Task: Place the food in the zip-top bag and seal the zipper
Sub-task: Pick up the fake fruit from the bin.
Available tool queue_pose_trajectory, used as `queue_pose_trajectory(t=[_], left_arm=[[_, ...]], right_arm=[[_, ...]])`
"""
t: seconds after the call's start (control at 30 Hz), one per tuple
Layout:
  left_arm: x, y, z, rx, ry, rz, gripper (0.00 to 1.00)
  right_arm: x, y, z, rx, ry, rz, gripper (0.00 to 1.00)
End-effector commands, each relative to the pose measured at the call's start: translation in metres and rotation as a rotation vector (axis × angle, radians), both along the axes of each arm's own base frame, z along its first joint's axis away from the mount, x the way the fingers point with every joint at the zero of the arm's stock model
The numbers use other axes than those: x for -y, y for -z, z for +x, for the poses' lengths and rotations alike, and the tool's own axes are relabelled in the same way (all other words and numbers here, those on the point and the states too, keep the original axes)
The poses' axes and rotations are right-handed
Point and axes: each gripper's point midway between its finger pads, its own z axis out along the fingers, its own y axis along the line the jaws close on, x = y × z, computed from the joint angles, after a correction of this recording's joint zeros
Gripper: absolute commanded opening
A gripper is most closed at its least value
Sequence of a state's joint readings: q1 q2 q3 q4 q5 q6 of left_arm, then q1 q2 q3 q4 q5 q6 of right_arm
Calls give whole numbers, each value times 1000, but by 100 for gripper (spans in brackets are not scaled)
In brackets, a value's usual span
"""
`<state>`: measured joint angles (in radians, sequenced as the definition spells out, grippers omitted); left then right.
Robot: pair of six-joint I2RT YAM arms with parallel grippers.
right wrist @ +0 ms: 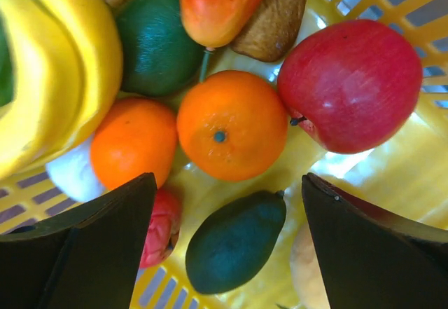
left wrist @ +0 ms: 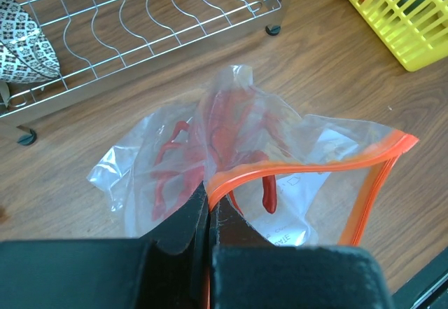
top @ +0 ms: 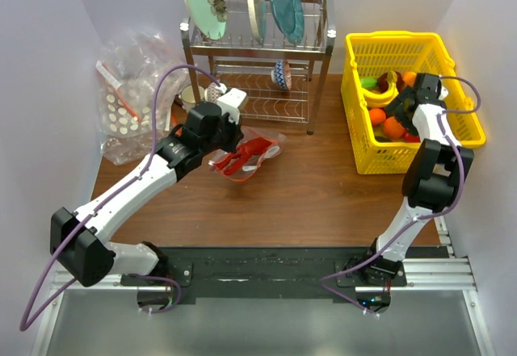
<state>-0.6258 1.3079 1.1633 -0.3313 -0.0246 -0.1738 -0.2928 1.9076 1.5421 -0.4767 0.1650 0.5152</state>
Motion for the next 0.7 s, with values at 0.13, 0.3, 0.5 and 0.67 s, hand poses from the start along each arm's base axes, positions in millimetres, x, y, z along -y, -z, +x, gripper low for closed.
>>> queue_pose_trajectory(t=[0.13, 0.3, 0.5, 0.67], left_arm=[[3, -24, 10, 65, -9, -80, 0], [2, -24, 11, 66, -12, -80, 0], [3, -23, 11, 67, -10, -79, 0], [3, -23, 11, 66, -11, -78, 0]], right_arm=[[6, 7, 28, 54, 11, 21, 94], [13, 28, 33, 39, 36, 36, 93], [18, 27, 29, 42, 65, 17, 70], [15, -18, 24, 149, 60, -10, 53]])
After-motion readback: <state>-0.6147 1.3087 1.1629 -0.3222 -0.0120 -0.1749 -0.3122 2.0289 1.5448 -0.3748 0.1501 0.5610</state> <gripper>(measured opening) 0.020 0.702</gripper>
